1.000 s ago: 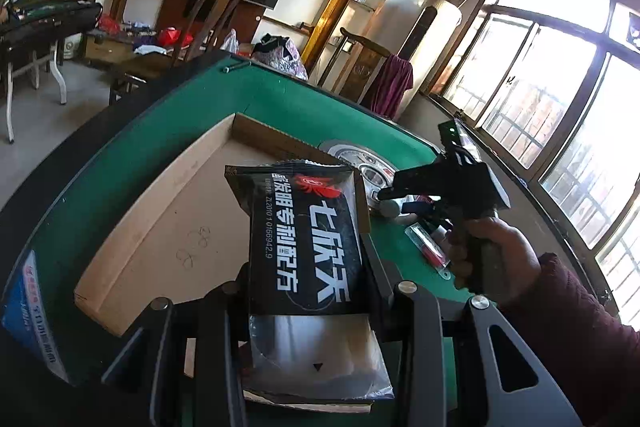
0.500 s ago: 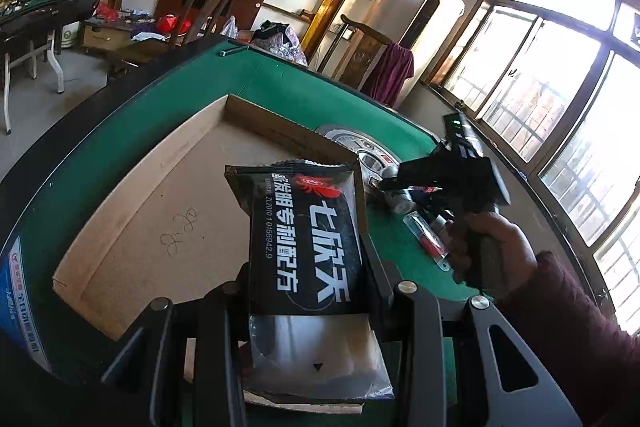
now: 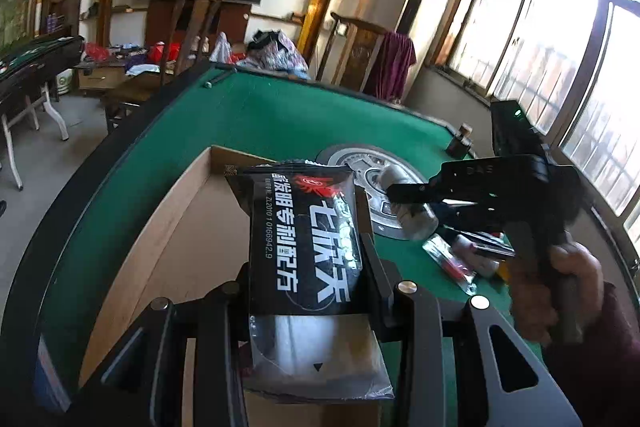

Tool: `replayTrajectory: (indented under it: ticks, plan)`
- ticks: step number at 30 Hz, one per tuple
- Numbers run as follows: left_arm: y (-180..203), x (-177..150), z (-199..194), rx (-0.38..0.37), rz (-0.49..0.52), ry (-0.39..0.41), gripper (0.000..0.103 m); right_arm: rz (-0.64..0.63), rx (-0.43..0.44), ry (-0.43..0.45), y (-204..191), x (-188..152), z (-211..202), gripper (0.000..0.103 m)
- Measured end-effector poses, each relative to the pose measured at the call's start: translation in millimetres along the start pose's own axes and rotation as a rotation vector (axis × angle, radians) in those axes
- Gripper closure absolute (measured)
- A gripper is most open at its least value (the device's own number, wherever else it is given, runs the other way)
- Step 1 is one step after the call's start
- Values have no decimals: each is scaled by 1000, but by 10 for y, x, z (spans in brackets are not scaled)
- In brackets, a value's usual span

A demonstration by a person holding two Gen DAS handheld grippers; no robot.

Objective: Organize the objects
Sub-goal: 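Carry the packet to the box with left tool while right tool grasps white bottle, then lower packet and white bottle into the box and open both tools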

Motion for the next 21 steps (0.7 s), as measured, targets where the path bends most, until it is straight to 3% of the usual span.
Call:
replayTrajectory:
  ticks: [6,12,21]
  plan:
    - [-36,170,640,-3,4,-115,67,-1,1,-63,-138,-62,439,65]
    - [-112,192,1015,-32,-30,-177,66,-52,-107,-41,-133,-19,619,65]
    - [-341,239,990,-72,-129,-129,34,-109,-114,38,-191,6,334,61]
Point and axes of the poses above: each gripper's, at about its wrist camera, not at the fingertips, and z roughly the way its jaws point, y to its right, x to its top, the point moved 2 cm from there along z, roughly the way its jaws point, and after that the axes turned 11 degrees about x, right-handed, at the moved point
